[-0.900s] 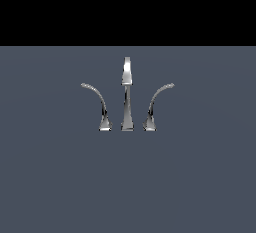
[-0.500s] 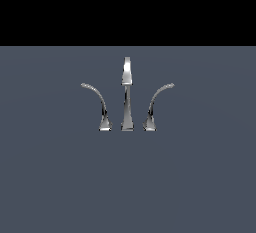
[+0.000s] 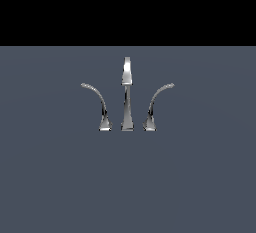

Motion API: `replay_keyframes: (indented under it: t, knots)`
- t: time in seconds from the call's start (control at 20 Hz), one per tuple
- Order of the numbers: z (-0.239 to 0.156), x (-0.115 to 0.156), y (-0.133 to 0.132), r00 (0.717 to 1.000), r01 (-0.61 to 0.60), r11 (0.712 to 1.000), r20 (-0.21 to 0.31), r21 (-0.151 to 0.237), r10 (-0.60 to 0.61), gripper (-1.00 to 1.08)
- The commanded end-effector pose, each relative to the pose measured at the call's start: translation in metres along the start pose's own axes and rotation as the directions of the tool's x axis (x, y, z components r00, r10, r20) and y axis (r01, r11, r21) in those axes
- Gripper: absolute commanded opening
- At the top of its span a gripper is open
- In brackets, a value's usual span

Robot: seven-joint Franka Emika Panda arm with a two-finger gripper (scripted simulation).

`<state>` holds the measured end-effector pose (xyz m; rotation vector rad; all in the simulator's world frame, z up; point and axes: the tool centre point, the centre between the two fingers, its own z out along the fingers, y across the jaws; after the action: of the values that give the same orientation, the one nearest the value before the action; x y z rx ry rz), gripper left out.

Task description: Turn on the faucet by rotating a designated handle.

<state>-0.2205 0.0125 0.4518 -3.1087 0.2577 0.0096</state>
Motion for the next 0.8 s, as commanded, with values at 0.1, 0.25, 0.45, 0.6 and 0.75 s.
replay_keyframes:
  t: [0.1,0.25,0.45,0.6,0.75]
  knots:
    - [0.021,0.022,-0.008,0.994,-0.105,0.994,-0.001,0.000,0.105,-1.00]
    - [0.038,0.039,-0.013,0.983,-0.184,0.983,-0.002,0.000,0.184,-1.00]
    - [0.059,0.062,-0.017,0.958,-0.287,0.958,-0.003,0.001,0.287,-1.00]
    - [0.075,0.080,-0.018,0.932,-0.363,0.932,-0.004,0.001,0.363,-1.00]
    - [0.091,0.098,-0.018,0.900,-0.436,0.900,-0.005,0.002,0.436,-1.00]
